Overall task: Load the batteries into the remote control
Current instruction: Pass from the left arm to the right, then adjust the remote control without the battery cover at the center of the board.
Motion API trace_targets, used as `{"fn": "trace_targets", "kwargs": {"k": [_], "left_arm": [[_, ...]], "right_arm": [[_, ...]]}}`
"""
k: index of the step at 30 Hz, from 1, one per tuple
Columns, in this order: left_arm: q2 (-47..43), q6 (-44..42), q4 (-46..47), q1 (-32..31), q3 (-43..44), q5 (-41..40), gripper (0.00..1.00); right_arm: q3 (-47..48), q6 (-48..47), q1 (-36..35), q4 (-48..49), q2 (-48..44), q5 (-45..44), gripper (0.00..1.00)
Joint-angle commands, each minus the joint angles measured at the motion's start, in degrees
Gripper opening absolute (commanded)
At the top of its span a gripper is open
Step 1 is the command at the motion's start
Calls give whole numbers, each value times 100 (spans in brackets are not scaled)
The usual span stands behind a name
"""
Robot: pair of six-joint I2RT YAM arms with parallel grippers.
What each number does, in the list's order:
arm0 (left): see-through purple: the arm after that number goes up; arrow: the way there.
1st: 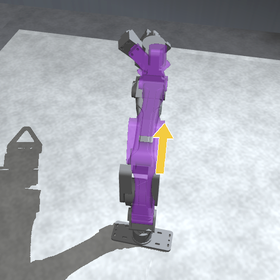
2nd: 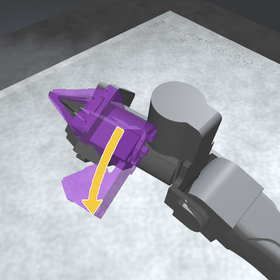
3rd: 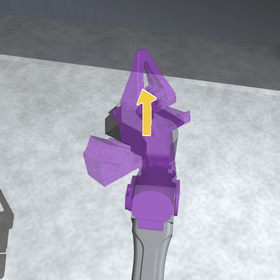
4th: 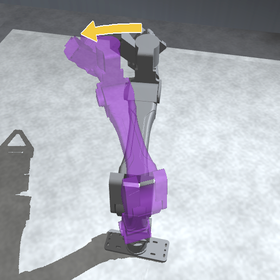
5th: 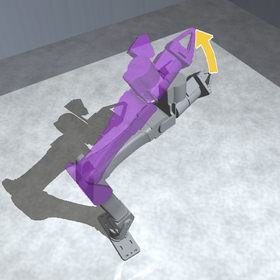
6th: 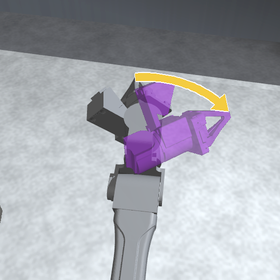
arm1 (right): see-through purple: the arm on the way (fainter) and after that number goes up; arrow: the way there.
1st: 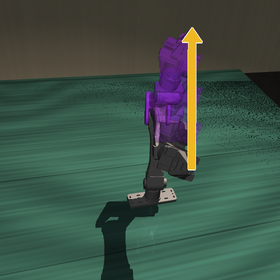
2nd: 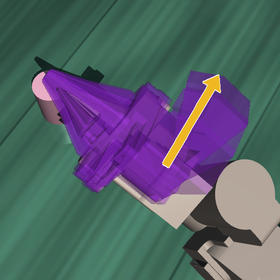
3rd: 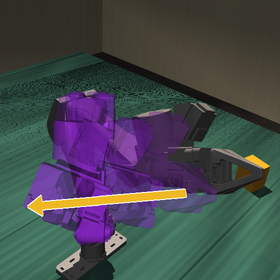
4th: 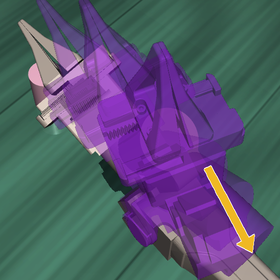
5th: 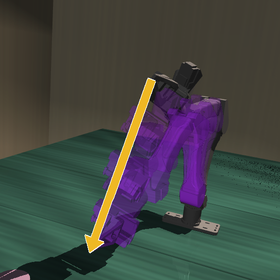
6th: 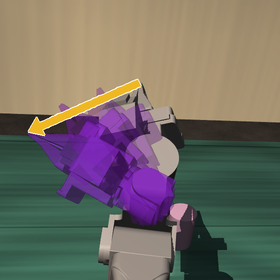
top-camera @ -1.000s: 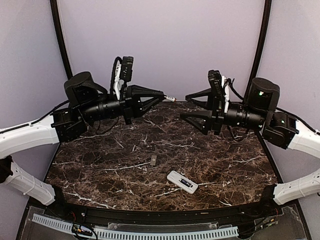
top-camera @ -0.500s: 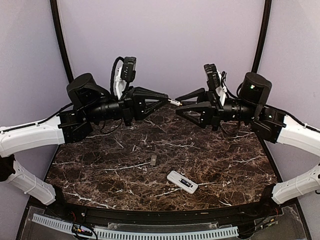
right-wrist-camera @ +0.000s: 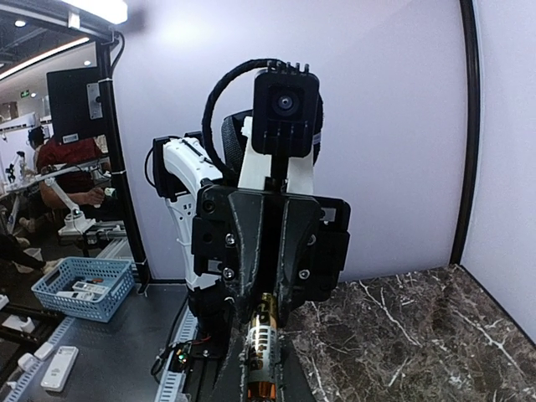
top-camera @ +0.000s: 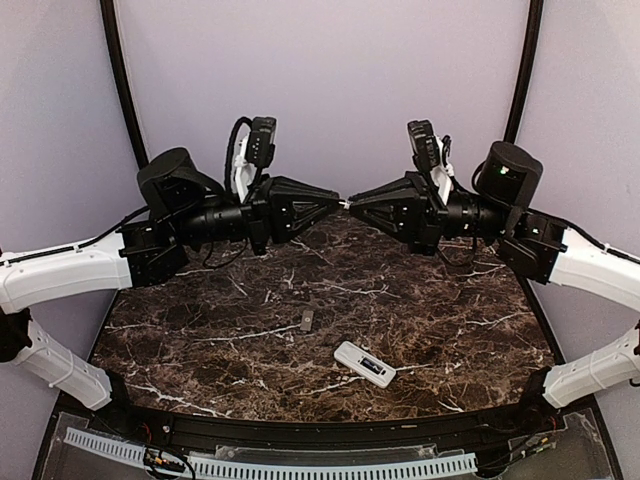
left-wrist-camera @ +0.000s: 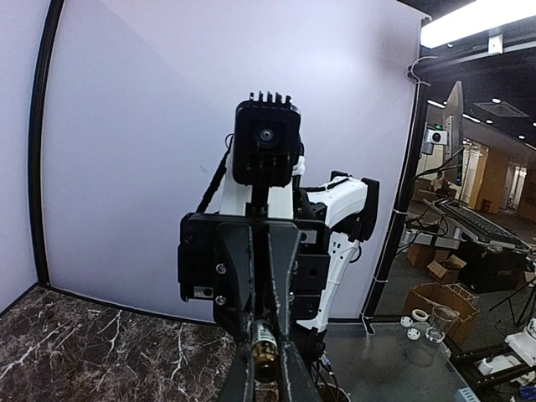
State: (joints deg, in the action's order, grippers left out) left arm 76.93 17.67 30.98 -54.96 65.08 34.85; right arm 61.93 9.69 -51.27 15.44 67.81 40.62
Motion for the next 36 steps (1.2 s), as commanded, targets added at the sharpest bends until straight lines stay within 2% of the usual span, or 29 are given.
{"fn": "trace_targets", "kwargs": {"k": [1,7,9,10,11,12,13,14,15,17,19,23,28,30,34,36], "left_arm": [[-90,-99,-5,19,14,-2,0],[-126,-217,-182,24,55,-36,0],[-134,-537,-724,34,174,-132,34],[-180,-1009,-962,40,204,-285,72],[-214,-1309,-1468,39,217,-404,86],[-277,-2081,-1729,45,208,-680,96],[-293,-2504,-2358,41,187,-769,97],[-260,-3424,-2689,43,188,-859,98],[-210,-4227,-3481,41,202,-915,99],[104,-5018,-4408,38,262,-1049,99],[498,-5512,-4843,38,218,-1185,99],[1434,-6248,-5121,40,196,-944,99],[1975,-6673,-4095,72,-174,-820,99],[2302,-6904,-4102,69,-25,-724,99],[3045,-7162,-4506,75,549,-626,99],[3291,-7224,-4411,76,619,-552,99]], "right_arm": [[219,-37,3,-86,31,94,0],[328,-71,24,-553,-11,-76,0],[388,13,94,-910,-61,-264,0],[416,72,151,-1166,-87,-386,0],[436,141,230,-1562,-125,-580,0],[431,222,310,-1897,-178,-825,0],[396,317,409,-2246,-218,-1099,0],[343,463,521,-2545,-257,-1399,0],[245,609,661,-2840,-293,-1636,0],[-76,852,906,-3275,-339,-2018,0],[-374,975,991,-3623,-325,-2203,0],[-1022,1176,996,-3855,-222,-1978,0],[-1867,1676,994,-3500,-94,-1297,0],[-2161,1945,992,-3168,-82,-1191,0],[-2132,2068,1006,-3121,313,-1519,0],[-1939,1955,1024,-3114,748,-1561,0]]}}
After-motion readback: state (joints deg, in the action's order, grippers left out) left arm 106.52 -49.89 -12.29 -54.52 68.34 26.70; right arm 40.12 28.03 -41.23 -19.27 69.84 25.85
